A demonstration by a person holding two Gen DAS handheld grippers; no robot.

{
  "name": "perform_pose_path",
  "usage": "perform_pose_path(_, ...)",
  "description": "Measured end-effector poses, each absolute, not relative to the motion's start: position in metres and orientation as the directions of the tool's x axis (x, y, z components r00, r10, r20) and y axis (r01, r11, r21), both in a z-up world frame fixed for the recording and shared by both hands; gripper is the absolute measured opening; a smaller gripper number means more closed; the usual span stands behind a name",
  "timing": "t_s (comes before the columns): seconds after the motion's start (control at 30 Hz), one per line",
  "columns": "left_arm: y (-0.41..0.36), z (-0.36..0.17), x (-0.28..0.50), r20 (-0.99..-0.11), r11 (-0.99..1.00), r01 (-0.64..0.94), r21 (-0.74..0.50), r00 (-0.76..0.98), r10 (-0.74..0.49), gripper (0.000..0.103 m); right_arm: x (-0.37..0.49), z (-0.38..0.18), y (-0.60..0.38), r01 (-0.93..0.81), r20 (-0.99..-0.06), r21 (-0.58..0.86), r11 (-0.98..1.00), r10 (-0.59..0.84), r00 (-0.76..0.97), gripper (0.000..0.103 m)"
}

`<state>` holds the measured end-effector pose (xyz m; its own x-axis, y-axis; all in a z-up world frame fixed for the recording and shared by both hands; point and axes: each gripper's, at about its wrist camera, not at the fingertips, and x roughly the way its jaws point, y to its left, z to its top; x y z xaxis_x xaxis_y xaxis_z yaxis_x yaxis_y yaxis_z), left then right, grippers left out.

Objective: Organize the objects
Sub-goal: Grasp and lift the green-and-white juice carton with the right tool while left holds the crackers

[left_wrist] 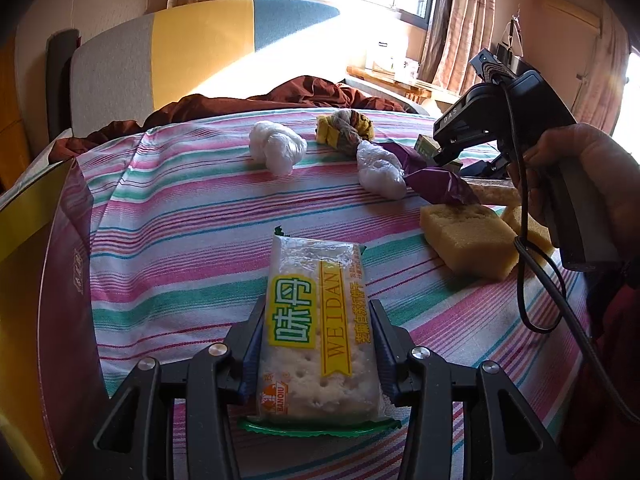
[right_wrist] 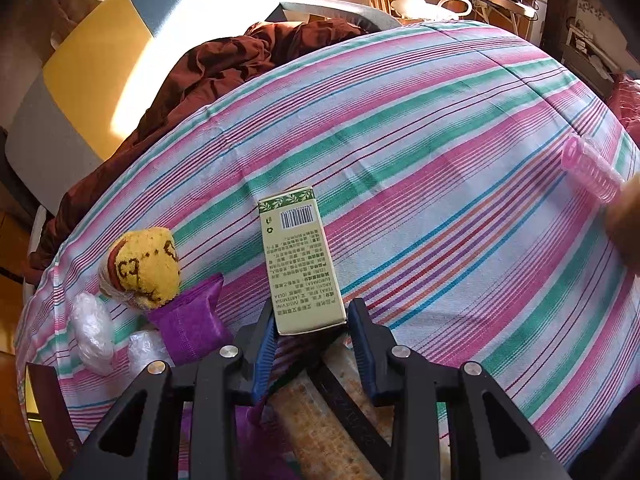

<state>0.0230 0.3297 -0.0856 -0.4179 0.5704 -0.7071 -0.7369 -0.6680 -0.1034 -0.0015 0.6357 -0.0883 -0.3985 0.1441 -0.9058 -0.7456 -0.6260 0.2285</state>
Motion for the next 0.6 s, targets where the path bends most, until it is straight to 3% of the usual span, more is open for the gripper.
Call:
perform_pose_path(0.03, 0.330, -0.085, 0.023, -0.708, -0.667, -0.737, -0.107, -0.415, 0.571, 0.047, -0.001, -0.088, 0.636, -0.750, -0.906, 0.239, -0.617, 0.136, -0.400, 0.036)
perform_pose_path(0.13, 0.329, -0.086, 0.021, -0.708, -0.665, -0.736, -0.122, -0.405, 0.578, 0.047, 0.010, -0.086, 0.637, -0.769, -0.901, 0.279, -0.576, 0.120, -0.417, 0.056)
perform_pose_path(0.5, 0.333, -0.086, 0.026, -0.716, -0.654, -0.754, -0.068, -0.419, 0.558, 0.047, -0.012, -0.056, 0.628, -0.723, -0.882, 0.132, -0.678, 0.254, -0.398, 0.057)
perform_pose_path(0.6, 0.331, -0.086, 0.026, -0.713, -0.658, -0.749, -0.075, -0.421, 0.561, 0.047, -0.038, -0.073, 0.637, -0.693, -0.916, -0.013, -0.721, 0.286, -0.281, 0.056)
